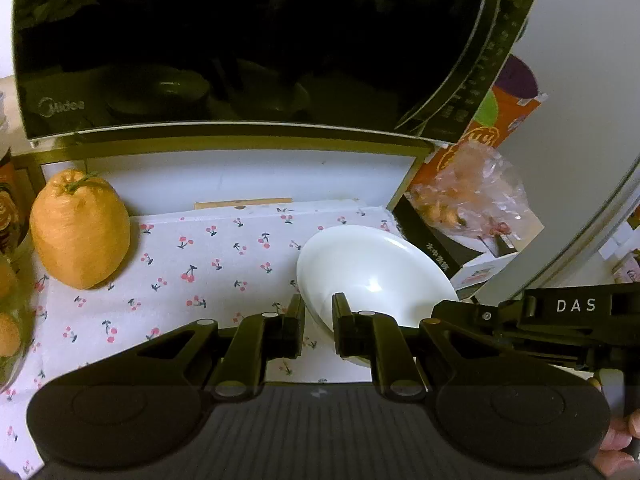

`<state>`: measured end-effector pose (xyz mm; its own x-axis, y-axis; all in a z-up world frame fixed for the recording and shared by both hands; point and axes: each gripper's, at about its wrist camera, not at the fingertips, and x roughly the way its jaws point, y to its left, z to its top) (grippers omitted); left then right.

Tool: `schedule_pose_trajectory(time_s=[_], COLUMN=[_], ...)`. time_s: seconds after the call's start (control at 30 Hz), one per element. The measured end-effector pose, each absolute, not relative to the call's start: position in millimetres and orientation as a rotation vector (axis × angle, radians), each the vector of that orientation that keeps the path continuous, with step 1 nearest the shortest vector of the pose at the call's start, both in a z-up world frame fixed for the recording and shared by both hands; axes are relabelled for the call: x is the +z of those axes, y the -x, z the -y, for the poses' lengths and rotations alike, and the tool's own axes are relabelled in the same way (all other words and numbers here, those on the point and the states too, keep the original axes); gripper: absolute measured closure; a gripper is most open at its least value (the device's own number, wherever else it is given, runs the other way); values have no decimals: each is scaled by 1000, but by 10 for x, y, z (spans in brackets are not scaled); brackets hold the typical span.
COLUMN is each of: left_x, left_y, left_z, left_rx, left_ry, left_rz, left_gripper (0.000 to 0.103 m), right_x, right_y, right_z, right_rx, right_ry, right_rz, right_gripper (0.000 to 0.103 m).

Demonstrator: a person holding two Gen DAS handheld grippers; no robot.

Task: Organize plates and bowls
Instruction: 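Lift the small white bowl with the left gripper toward the cream bowl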

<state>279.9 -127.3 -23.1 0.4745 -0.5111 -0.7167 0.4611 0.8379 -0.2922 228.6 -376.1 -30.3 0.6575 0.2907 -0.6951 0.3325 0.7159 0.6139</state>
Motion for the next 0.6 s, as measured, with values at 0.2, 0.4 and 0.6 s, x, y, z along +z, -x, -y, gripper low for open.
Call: schedule_pose_trajectory(time_s=[0.2, 0.4, 0.6], left_x=[-122, -14, 36], left_y=[-2624, -2396, -2142], left_z=[1215, 1116, 1007], left_rx=[-596, -593, -587], left_ry=[67, 100, 121], left_rz=[-892, -886, -889], left_gripper=[90, 90, 90], right_x=[-137, 4, 105], right_y=[-2105, -1860, -1585], right_z=[3708, 3643, 3573], right_rx=[-26, -20, -10], right_ry=[-795, -790, -795], right_rz=[-868, -859, -852], right_gripper=[93, 93, 93])
